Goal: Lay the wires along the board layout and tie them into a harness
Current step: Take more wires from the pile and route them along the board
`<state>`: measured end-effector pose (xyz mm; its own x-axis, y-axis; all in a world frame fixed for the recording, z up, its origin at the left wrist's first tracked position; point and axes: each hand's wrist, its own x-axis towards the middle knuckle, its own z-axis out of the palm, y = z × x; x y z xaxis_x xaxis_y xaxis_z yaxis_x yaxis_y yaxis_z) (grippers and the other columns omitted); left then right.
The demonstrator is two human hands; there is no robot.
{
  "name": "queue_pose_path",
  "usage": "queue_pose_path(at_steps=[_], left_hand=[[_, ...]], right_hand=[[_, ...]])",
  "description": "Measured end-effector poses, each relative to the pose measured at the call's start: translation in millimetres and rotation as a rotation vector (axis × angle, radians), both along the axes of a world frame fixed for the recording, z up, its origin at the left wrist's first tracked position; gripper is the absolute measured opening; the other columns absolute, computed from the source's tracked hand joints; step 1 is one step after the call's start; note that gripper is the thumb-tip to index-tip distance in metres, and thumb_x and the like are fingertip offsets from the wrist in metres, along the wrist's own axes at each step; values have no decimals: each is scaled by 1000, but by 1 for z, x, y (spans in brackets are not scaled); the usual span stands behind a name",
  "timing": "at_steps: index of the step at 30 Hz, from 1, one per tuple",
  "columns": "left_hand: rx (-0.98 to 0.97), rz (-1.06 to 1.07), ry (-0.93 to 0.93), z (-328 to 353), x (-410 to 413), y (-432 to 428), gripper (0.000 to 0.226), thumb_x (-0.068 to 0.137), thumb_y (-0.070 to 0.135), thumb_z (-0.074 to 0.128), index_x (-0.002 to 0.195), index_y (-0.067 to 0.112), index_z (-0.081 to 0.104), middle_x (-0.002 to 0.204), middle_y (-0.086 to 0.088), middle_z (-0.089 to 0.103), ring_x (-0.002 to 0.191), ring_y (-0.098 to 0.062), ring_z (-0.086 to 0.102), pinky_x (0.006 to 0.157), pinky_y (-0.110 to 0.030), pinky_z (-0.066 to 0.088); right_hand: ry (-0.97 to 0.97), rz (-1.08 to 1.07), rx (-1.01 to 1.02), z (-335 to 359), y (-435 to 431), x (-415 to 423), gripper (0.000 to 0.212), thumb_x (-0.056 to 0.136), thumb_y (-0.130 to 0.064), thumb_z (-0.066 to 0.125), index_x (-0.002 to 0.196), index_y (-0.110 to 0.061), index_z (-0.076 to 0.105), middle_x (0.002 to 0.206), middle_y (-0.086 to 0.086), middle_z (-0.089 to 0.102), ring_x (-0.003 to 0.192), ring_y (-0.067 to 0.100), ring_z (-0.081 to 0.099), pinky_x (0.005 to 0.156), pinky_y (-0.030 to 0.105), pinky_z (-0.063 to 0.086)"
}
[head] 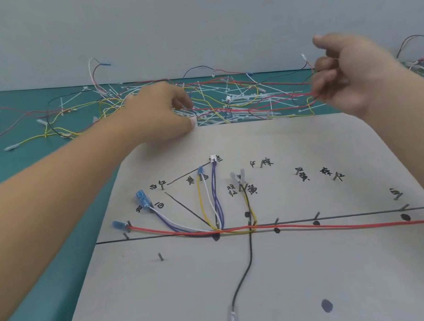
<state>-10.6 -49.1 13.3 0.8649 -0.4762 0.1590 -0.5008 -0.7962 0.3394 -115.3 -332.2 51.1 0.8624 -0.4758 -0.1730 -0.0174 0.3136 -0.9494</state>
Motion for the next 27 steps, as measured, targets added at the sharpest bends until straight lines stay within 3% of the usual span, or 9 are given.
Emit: queue_pose_path(at_steps=[3,7,8,10,12,14,19,22,27], left_hand=[[-63,18,-31,-3,7,4,30,86,16,68,112,30,74,114,3,70,89,-18,57,96,-39,50],[-322,26,-142,-2,7,20,30,86,2,59,102,19,77,100,-1,71,78,-17,60,66,-16,45],[-383,41,-173,-1,4,25,28,85,2,58,99,18,77,97,0,70,79,-16,62,66,-11,44],[-472,92,-250,0,-2,39,26,83,3,56,95,15,76,92,1,69,81,-15,62,69,-8,43],[-506,189,-325,1,-7,61,30,80,3,53,95,14,76,94,-1,71,83,-15,60,74,-13,45],[-470,352,-340,-2,-5,93,41,74,0,49,102,15,75,104,-5,72,91,-19,58,83,-24,46],[-112,843,-11,-20,15,168,65,80,16,64,142,30,53,147,-18,45,135,-47,39,113,-51,31],[-35,770,233,-29,16,171,73,73,46,59,145,39,48,153,-13,47,142,-45,37,118,-53,27],[-109,562,171,-39,13,128,43,90,30,55,133,26,63,122,-19,70,130,-40,51,112,-44,40]], right_hand=[[-6,-62,-395,-5,2,6,29,87,-21,69,76,-25,42,58,-2,41,39,14,32,40,22,34],[-53,-149,-1005,-18,-3,24,9,84,-22,58,80,-27,52,75,-2,51,63,11,55,51,24,48],[20,-132,-1174,-24,-9,30,4,88,-25,54,90,-26,57,83,-1,56,79,15,61,66,31,53],[369,-50,-1549,-38,-23,40,31,95,-38,44,116,-21,59,114,9,59,111,35,59,97,49,46],[737,3,-1758,-46,-33,44,54,98,-52,34,138,-19,51,137,17,50,129,43,47,108,58,32],[796,-72,-1810,-47,-36,44,61,99,-56,32,142,-17,49,140,19,48,134,43,41,110,59,27],[274,-310,-1781,-42,-14,29,46,86,-33,43,125,-13,58,127,19,53,119,41,44,99,54,31],[160,-261,-1790,-38,9,21,47,81,-26,55,128,-20,56,130,15,51,120,39,43,96,52,31],[105,-167,-1775,-31,43,14,46,80,-26,59,125,-26,54,126,10,50,120,36,41,93,49,30]])
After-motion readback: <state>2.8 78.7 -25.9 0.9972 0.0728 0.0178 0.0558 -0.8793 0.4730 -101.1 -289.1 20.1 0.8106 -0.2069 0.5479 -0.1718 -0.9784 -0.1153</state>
